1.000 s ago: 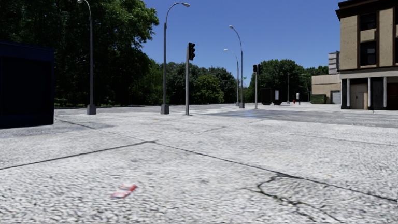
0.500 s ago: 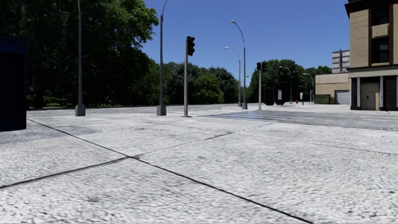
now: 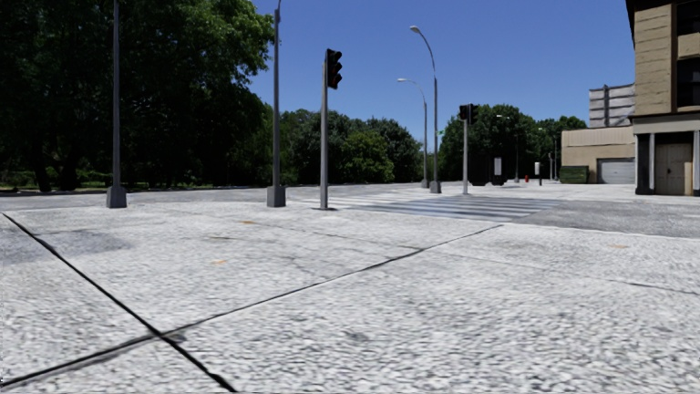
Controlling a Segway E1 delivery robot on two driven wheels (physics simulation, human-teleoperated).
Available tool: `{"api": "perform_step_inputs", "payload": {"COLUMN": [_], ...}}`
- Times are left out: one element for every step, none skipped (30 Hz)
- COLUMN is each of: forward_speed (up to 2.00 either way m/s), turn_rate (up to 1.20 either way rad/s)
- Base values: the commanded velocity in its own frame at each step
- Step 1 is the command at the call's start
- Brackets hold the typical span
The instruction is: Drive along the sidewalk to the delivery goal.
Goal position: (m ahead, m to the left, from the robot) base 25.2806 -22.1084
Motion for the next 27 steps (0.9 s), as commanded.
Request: {"api": "perform_step_inputs", "payload": {"forward_speed": [2.0, 2.0, 2.0, 2.0, 2.0, 2.0, 2.0, 2.0, 2.0, 2.0, 2.0, 2.0, 2.0, 2.0, 2.0, 2.0, 2.0, 2.0, 2.0, 2.0, 2.0, 2.0, 2.0, 2.0, 2.0, 2.0, 2.0], "turn_rate": [0.0, 0.0, 0.0, 0.0, 0.0, 0.0, 0.0, 0.0, 0.0, 0.0, 0.0, 0.0, 0.0, 0.0, 0.0, 0.0, 0.0, 0.0, 0.0, 0.0, 0.0, 0.0, 0.0, 0.0, -0.16, -0.24, -0.26]}}
